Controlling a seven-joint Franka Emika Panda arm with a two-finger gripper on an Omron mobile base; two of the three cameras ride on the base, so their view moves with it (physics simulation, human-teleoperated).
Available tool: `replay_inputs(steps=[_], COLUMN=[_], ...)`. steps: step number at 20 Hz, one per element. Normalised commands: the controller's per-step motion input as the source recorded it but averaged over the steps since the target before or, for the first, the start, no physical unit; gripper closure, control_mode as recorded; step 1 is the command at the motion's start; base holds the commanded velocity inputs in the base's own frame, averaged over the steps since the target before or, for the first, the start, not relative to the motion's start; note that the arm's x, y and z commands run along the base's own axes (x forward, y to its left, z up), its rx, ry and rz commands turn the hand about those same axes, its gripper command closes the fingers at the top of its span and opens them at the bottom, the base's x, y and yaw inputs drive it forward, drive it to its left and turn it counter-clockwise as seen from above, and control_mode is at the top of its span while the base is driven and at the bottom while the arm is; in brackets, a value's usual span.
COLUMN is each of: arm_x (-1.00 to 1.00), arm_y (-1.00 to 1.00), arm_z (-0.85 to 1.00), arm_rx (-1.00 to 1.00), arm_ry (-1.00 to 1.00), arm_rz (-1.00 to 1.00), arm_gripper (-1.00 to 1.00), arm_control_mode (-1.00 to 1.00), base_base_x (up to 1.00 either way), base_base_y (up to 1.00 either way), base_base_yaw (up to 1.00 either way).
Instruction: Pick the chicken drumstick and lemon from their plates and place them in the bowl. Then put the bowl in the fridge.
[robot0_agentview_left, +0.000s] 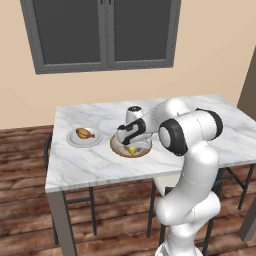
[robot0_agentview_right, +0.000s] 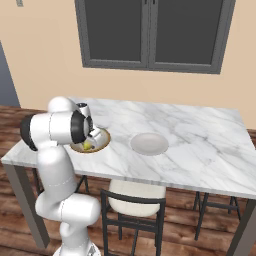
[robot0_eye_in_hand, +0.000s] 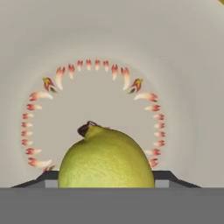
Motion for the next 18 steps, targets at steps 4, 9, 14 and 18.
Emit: replay_inputs(steps=[4,9,14,18], arm_x=[0.0,0.0,0.0,-0.01], arm_y=[0.0,0.0,0.0,0.01], arm_z=[-0.03,0.06,0.26,0.45], arm_rx=[0.0,0.0,0.0,0.0], arm_ry=[0.05,0.03,0.0,0.0], arm_rz=[-0.03,0.0,0.0,0.0], arm_gripper=[-1.0,-1.0,-1.0,-1.0], arm_control_mode=[-1.0,-1.0,-1.0,-1.0], base_base_x=[0.0,0.0,0.0,0.0], base_base_y=[0.0,0.0,0.0,0.0], base_base_yaw=[0.0,0.0,0.0,0.0])
